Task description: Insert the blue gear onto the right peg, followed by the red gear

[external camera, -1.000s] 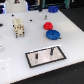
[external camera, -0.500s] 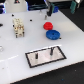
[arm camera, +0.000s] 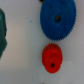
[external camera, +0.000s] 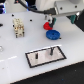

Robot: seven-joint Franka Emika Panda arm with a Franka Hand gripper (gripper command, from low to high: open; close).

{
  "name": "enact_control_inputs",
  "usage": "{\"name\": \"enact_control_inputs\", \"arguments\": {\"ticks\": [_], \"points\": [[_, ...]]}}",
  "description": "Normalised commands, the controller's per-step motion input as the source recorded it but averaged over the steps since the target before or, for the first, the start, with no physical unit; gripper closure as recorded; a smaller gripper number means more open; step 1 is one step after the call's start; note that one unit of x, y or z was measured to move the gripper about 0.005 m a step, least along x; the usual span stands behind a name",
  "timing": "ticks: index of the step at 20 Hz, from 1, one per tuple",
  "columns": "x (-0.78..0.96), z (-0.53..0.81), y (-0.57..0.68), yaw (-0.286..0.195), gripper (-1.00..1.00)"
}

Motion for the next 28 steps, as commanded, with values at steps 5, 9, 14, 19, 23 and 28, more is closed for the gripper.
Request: {"name": "enact_control_inputs", "arguments": {"ticks": [5, 9, 14, 19, 23, 28], "points": [[-0.21, -0.49, -0.01, 0.000, -1.00], [-0.26, -0.44, -0.13, 0.000, -1.00], [-0.30, -0.37, -0.11, 0.000, -1.00], [-0.36, 0.00, -0.09, 0.000, -1.00], [-0.67, 0.00, -0.39, 0.000, -1.00], [-0.54, -0.04, -0.42, 0.000, -1.00]]}}
